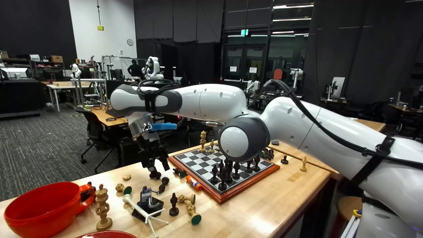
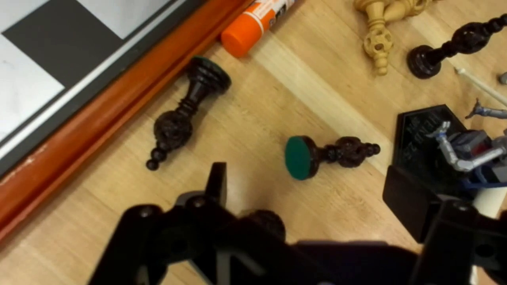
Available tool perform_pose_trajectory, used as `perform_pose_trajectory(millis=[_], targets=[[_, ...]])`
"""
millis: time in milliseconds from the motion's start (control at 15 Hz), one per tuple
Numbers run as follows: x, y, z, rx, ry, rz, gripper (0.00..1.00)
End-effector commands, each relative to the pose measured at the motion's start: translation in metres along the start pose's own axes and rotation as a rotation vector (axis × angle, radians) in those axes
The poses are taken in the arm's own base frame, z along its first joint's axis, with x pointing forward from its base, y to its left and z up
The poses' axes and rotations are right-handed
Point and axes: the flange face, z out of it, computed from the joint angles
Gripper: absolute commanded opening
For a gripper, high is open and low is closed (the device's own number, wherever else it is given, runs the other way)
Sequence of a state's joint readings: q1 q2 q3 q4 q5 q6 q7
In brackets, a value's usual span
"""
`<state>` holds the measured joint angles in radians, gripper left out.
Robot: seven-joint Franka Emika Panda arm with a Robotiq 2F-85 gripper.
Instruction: Move a pawn on the table next to the glue stick to the left
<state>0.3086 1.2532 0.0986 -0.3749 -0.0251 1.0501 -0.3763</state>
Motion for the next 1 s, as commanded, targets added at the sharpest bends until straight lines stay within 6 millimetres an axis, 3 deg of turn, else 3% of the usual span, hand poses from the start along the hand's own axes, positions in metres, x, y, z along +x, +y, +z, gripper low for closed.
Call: perform_pose_trajectory(millis=[0,400,933], targets=[[-0.005,0.012,0.003,-0.040,-0.031,-0.032,1.00],[-0.004,0.023,0.001,-0.124,-0.031,-0.068,1.00],[0.011,0.018,-0.009,-0.201,0.046,-0.118,1.00]])
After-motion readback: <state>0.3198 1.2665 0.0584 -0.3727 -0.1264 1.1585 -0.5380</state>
